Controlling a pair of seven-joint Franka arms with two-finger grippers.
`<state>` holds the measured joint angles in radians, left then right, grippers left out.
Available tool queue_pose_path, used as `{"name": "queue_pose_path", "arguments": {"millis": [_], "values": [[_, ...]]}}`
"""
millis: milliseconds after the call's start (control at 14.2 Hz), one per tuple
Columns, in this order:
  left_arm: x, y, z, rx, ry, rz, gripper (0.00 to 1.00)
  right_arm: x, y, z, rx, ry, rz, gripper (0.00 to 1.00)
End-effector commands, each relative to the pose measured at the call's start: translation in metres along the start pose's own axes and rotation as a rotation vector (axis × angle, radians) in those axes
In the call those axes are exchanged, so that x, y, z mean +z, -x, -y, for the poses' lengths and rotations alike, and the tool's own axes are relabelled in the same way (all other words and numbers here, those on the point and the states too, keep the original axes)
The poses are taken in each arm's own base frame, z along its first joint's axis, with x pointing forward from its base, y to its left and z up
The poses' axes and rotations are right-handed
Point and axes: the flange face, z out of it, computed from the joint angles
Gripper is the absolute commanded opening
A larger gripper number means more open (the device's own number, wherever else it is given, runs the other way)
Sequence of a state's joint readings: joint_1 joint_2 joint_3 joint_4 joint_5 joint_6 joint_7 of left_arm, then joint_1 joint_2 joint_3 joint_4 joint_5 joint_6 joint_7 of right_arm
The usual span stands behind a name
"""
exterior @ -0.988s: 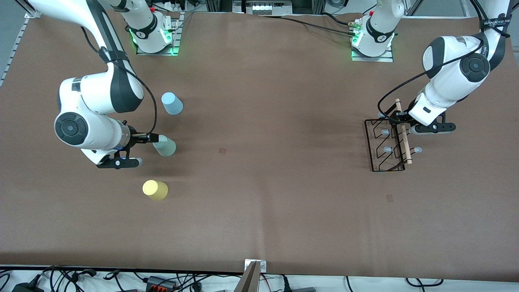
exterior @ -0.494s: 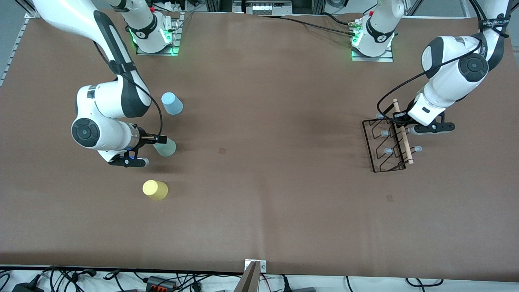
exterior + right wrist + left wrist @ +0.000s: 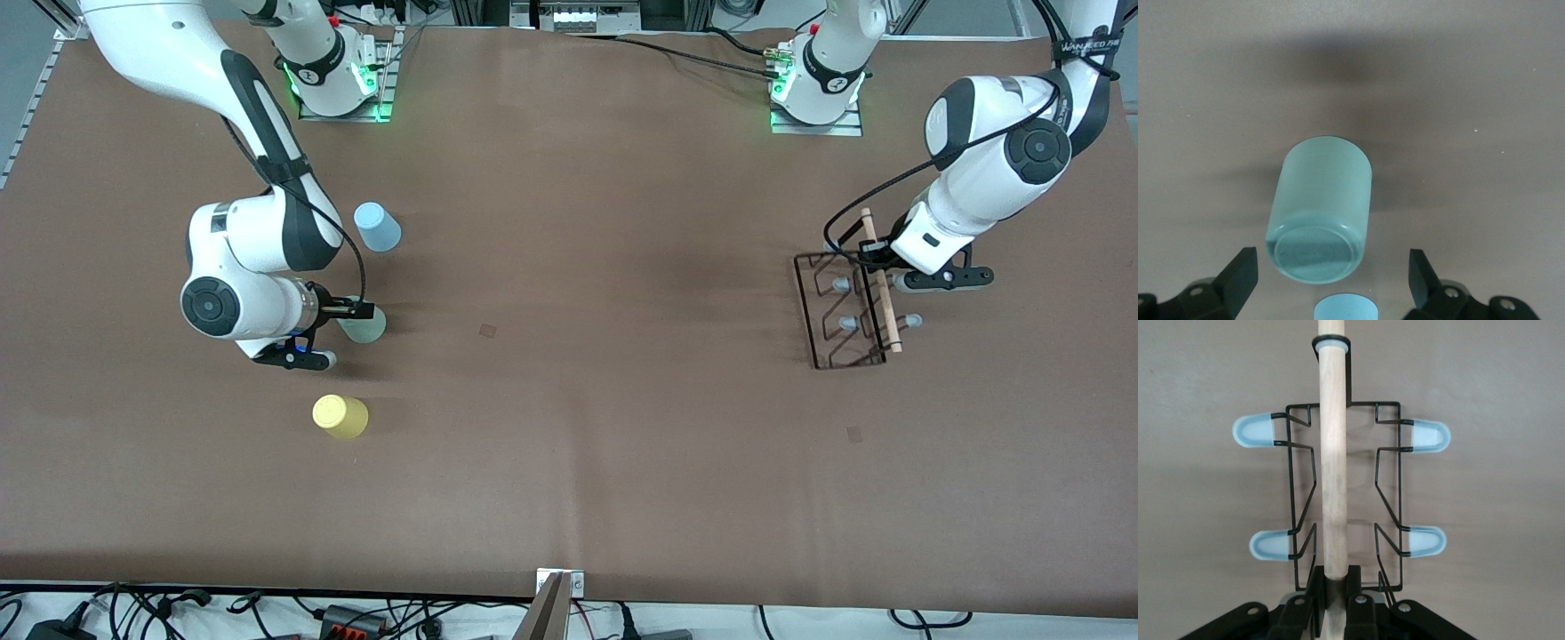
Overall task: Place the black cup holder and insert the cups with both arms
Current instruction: 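Carry the rack with the left gripper while the right gripper grips the cup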
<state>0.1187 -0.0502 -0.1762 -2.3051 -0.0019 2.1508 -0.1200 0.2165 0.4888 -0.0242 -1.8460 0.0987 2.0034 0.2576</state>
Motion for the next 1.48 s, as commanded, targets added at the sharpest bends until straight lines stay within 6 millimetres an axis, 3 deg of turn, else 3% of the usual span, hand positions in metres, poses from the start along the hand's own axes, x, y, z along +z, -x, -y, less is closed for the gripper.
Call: {"name": "queue_pose_path", "arguments": {"millis": [0, 212, 423, 564, 705, 846, 988, 1199, 1411], "values": [[-0.089, -0.010, -0.053, 0.008, -0.015, 0.026, 0.01, 0.005, 0.002, 0.002, 0.021, -0.012, -0.001, 1.00], [-0.149, -0.021, -0.120, 0.029, 0.054, 0.013, 0.01, 0.012, -0.001, 0.006, 0.045, -0.061, 0.015, 1.00], [-0.170, -0.019, -0.187, 0.022, 0.154, 0.007, 0.01, 0.016, -0.004, 0.004, 0.044, -0.059, 0.012, 1.00], [-0.168, -0.018, -0.238, -0.028, 0.192, 0.028, 0.01, 0.019, -0.005, 0.002, 0.046, -0.056, 0.017, 1.00], [-0.152, -0.021, -0.295, -0.053, 0.252, 0.047, 0.01, 0.020, -0.005, 0.000, 0.050, -0.055, 0.023, 0.94], [-0.123, -0.015, -0.353, -0.039, 0.313, 0.044, 0.01, 0.018, -0.005, -0.001, 0.052, -0.056, 0.023, 0.54], [-0.098, -0.012, -0.386, -0.056, 0.359, 0.030, 0.01, 0.009, -0.005, -0.001, 0.041, -0.059, 0.014, 0.31], [-0.062, 0.011, -0.435, 0.001, 0.283, -0.051, 0.01, -0.040, -0.010, 0.000, 0.023, -0.064, 0.034, 0.23], [-0.035, 0.013, -0.475, -0.016, 0.263, -0.095, 0.01, -0.122, -0.016, -0.013, 0.023, -0.083, 0.035, 0.23]]}}
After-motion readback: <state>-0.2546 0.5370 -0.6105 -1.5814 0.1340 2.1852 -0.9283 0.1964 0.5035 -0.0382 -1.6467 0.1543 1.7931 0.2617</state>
